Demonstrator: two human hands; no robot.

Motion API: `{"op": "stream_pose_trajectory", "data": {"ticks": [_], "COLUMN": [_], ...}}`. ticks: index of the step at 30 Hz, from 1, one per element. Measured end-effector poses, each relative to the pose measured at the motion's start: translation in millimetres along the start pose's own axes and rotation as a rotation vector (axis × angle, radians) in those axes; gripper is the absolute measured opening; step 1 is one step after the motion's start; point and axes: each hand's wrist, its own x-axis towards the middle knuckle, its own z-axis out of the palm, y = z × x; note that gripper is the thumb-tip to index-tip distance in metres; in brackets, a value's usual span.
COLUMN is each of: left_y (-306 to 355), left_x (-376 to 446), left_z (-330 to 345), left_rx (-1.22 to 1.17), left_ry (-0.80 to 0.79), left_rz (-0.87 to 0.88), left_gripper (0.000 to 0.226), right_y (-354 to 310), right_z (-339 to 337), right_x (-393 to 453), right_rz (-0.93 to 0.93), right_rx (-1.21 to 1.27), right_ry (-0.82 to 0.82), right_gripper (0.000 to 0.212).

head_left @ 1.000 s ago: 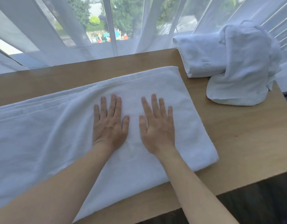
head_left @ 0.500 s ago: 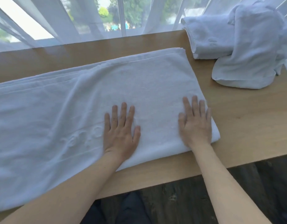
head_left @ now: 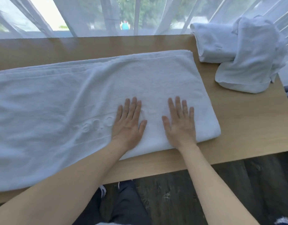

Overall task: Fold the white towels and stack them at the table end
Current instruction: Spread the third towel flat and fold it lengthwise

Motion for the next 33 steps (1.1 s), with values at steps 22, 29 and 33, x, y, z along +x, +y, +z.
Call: {"op": "stream_pose_trajectory", "data": {"ticks": [22,29,33], "left_y": [-287,-305,-284], "left_x": [1,49,72], "left_z": [-90,-109,-118], "left_rx": [-0.028,-0.144,-0.187], "left_ry": [0.135,0.287,0.324], "left_rz": [-0.155,-0.141,-0.055], "left_gripper": [0.058,0.052,0.053], "right_y": [-257,-256,-256], "right_z": [80,82,81], "right_x": [8,9,10], "right_rz": [0.098,0.104,0.114], "right_rx": [0.072,0.059,0.051], "right_ry": [0.137,0.151,0.16], "right_gripper": [0.067,0.067,0.067]}}
